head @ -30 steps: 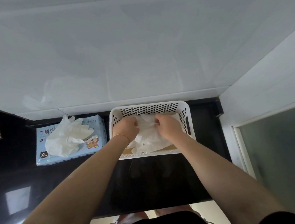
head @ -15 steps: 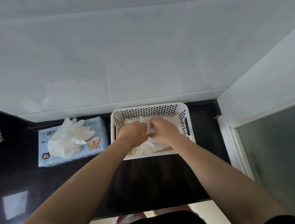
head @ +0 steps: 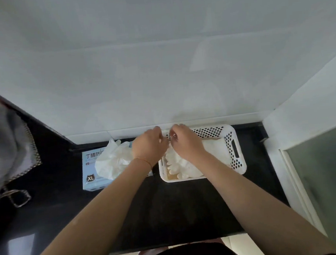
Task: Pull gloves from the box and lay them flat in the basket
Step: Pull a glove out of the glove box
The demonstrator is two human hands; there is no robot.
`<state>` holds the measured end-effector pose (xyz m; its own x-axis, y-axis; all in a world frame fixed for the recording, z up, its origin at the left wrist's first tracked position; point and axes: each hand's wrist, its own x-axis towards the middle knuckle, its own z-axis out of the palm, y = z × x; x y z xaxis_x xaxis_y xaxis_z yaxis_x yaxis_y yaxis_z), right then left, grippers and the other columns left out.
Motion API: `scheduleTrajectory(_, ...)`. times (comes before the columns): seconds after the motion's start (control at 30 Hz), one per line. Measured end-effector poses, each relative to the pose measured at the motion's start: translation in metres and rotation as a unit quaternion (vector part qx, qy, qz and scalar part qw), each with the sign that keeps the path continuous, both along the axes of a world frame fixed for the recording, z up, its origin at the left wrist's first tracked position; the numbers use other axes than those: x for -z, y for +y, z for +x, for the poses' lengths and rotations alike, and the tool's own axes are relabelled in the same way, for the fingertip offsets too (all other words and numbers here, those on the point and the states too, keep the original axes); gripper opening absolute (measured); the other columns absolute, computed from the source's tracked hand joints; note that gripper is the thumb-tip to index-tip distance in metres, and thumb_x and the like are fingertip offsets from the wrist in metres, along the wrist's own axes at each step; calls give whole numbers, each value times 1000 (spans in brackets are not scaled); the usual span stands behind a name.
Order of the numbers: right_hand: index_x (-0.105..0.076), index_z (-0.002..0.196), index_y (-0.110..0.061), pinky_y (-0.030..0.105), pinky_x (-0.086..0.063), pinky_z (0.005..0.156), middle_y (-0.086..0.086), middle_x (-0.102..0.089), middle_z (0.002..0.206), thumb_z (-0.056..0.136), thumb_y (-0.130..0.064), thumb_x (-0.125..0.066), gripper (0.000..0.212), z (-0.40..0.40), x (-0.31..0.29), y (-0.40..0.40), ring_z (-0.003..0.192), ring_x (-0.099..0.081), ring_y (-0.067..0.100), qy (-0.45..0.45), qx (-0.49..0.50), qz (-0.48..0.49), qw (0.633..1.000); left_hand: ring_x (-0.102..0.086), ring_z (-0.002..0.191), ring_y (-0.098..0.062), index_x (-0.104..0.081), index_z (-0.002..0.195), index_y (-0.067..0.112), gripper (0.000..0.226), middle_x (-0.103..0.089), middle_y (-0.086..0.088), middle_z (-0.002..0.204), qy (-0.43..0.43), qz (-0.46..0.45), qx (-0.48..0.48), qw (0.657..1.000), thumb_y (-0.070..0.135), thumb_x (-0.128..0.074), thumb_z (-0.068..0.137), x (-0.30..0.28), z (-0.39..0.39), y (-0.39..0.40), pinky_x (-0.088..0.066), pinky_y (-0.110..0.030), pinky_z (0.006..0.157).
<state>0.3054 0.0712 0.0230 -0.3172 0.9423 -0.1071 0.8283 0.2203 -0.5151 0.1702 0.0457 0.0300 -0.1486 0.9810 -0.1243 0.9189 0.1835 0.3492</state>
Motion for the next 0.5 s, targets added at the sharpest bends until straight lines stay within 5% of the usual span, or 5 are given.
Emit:
scheduleTrajectory(0.13,-63,98,-13,32,-43,67,0,-62,91,93,-23,-56,13,-68,-10,-21,82,-58,19,42,-47,-62,996,-61,91,-31,-60,100,11,21,-60,-8,102,37,-43,-23,998,24,-46,94,0,-65,-17,-41,-31,69)
scheduleTrajectory(0.27,-58,97,-18,32,-48,66,-1,-66,87,85,-28,-68,18,-113,4,-44,71,-66,17,3,-76,-170,983,-56,89,-23,-59,105,17,19,-56,-2,108,0,-54,-27,998,26,-52,90,3,-121,-40,-46,-32,72)
scheduleTrajectory(0.33,-57,91,-16,31,-45,61,1,-62,85,89,-17,-60,3,-121,12,-48,76,-65,21,-44,-71,-140,987,-54,88,-18,-57,105,22,22,-54,3,107,-7,-70,-4,998,33,-60,85,4,-137,-49,-45,-31,72)
scheduleTrajectory(0.5,-66,89,-11,34,-47,67,2,-63,87,93,-15,-52,15,-126,11,-47,83,-62,22,-68,-9,-78,995,-61,85,-18,-60,104,20,22,-62,4,103,21,-132,-9,991,36,-59,89,6,-163,-59,-48,-31,71)
